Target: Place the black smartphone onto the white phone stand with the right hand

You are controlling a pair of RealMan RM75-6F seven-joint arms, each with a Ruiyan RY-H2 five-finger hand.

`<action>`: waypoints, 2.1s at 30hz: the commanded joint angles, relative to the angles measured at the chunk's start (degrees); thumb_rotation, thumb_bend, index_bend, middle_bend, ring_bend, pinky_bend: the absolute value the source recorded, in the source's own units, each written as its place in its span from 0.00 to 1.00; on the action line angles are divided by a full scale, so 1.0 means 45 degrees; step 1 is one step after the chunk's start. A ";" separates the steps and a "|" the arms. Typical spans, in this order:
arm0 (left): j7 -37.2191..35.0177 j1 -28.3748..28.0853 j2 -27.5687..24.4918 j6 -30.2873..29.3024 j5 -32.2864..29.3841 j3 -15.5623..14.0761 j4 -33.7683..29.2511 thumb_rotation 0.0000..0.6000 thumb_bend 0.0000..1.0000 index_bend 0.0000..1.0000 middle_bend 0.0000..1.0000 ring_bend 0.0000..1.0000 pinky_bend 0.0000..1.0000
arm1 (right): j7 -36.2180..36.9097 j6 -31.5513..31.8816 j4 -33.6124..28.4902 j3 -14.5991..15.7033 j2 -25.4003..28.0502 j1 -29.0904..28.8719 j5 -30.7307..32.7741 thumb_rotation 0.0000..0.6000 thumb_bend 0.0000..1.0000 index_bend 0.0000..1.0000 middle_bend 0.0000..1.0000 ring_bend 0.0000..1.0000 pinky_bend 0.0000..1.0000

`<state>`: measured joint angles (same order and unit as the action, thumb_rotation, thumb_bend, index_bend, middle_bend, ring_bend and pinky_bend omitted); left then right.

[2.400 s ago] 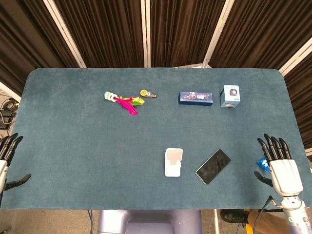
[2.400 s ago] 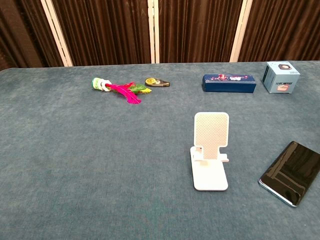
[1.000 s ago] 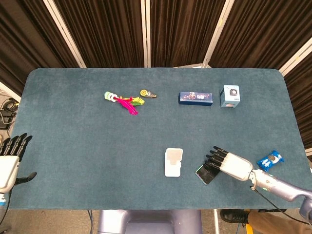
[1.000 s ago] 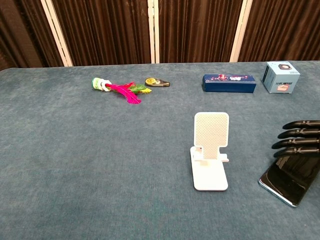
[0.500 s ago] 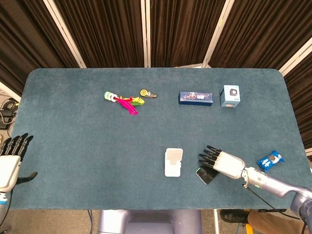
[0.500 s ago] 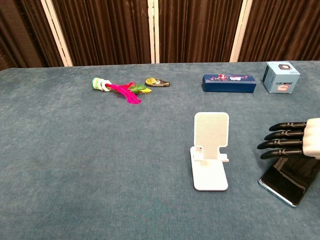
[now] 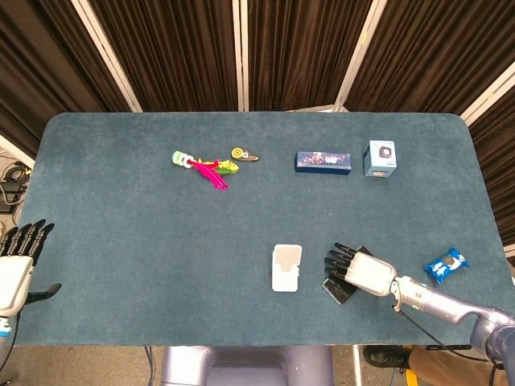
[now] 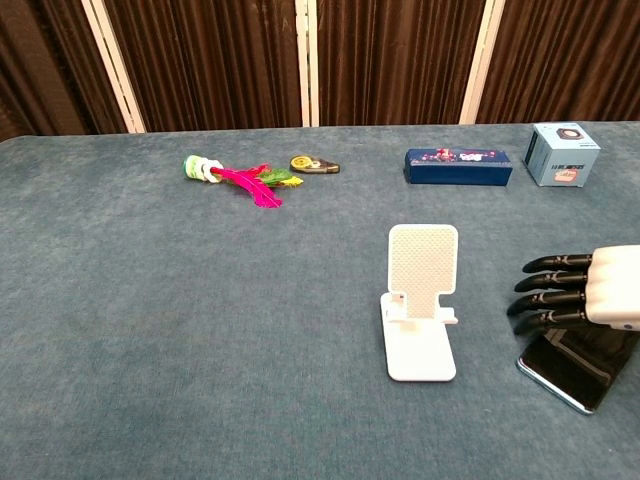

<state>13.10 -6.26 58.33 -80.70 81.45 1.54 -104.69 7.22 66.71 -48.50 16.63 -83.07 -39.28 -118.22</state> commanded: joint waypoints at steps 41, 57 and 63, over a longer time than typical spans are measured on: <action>-0.0451 -0.0045 -0.0211 0.0080 0.0038 -0.0065 -0.0045 1.00 0.00 0.00 0.00 0.00 0.00 | -0.5465 0.5336 -0.0888 -0.1425 0.2345 -0.0855 -0.1089 1.00 0.46 0.60 0.59 0.48 0.40; -0.0779 -0.0094 -0.0337 0.0221 -0.0098 -0.0031 0.0011 1.00 0.00 0.00 0.00 0.00 0.00 | -1.3089 0.0542 -0.6719 -0.2943 0.3354 -0.2167 -0.1831 1.00 0.46 0.58 0.57 0.48 0.39; -0.1016 -0.0137 -0.0413 0.0347 -0.0201 -0.0004 0.0048 1.00 0.00 0.00 0.00 0.00 0.00 | -1.4269 -0.0608 -0.7311 -0.3156 0.3186 -0.2130 -0.1734 1.00 0.47 0.58 0.56 0.45 0.39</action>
<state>8.70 -6.84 56.54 -79.25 80.64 1.51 -104.49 -55.48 65.80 -80.11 3.03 -68.41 -48.82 -126.30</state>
